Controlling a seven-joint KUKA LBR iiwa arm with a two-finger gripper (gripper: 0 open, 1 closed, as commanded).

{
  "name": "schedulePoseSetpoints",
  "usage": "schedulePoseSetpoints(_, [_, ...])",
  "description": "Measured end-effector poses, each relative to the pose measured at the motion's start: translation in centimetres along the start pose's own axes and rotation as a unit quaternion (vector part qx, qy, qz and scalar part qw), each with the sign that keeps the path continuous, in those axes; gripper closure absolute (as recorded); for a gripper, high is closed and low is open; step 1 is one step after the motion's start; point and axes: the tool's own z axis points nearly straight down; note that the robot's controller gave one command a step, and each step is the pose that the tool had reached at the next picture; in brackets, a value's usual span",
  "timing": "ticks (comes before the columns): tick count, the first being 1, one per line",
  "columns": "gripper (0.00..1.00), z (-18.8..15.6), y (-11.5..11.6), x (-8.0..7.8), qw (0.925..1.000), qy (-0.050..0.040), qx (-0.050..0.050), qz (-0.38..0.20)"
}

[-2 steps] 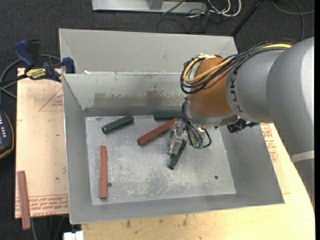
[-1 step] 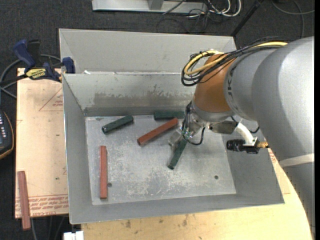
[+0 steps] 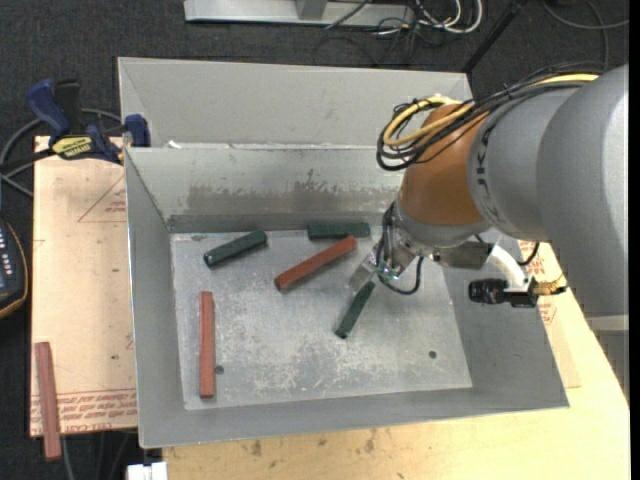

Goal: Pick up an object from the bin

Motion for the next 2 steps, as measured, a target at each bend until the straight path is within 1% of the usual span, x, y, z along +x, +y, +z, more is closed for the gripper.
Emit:
schedulePoseSetpoints(1, [1.0,-1.45,-2.94,0.99,0.9464,0.0005,0.0,-0.323])
schedulePoseSetpoints(2, [0.0,-1.44,-2.9,1.01,0.9467,0.0005,0.0,-0.322])
